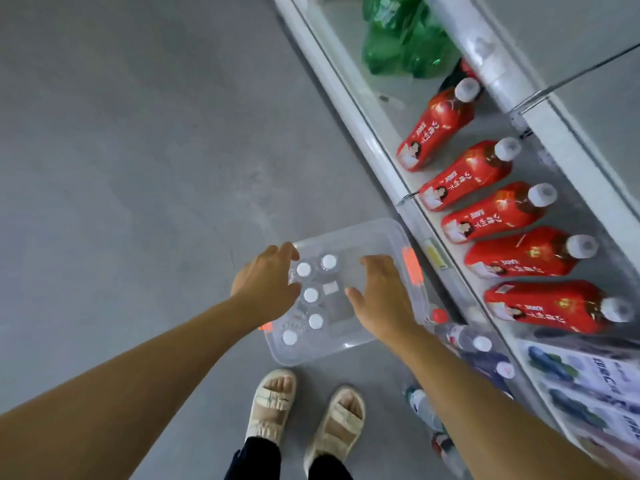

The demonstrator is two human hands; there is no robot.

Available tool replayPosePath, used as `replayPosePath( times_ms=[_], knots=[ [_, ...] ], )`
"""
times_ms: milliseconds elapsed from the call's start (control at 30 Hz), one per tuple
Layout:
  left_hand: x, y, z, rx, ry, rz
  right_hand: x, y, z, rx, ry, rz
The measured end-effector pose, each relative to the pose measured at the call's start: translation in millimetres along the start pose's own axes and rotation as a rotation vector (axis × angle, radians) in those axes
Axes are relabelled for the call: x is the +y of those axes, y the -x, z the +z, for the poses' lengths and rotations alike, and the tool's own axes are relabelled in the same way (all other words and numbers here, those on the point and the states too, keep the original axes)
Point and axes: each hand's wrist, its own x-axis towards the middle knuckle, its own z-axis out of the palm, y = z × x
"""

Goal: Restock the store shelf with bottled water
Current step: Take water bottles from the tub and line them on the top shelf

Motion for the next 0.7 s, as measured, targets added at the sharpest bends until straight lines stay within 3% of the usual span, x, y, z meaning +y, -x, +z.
replayPosePath(
  times_ms=[367,700],
  knots=[
    [-56,-100,111,0.095,-0.036,-0.008,62,-101,134,0.021,-0.101,-0.006],
    [-79,-135,140,0.179,-0.081,0.088,80,-158,197,0.186,-0.523,-0.049]
  ],
)
